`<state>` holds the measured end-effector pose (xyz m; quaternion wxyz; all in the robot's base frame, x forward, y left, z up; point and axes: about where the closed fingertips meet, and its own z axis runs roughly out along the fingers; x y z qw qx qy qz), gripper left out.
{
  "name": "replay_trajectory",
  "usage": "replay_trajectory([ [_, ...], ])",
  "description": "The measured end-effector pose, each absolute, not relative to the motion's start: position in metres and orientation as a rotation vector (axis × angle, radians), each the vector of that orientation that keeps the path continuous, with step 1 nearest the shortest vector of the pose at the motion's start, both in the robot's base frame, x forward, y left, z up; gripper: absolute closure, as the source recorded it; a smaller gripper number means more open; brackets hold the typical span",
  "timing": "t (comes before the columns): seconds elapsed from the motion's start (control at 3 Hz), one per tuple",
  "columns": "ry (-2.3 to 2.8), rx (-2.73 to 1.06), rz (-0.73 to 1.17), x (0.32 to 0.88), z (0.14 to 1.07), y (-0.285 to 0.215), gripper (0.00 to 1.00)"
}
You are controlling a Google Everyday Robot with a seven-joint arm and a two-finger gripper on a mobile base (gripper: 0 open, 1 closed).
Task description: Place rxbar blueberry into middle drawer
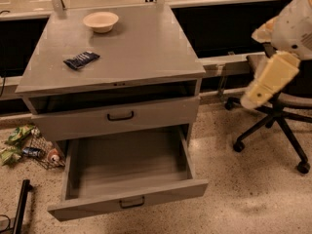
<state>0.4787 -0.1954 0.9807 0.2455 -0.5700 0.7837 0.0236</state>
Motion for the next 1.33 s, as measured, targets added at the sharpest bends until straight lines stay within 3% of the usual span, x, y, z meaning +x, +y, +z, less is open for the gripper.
replay_trajectory([
  [1.0, 1.507, -1.214, 0.607, 0.704, 1.016, -0.031, 0.00],
  [1.33, 1.455, -1.174, 0.641, 0.725, 1.027, -0.021, 0.00],
])
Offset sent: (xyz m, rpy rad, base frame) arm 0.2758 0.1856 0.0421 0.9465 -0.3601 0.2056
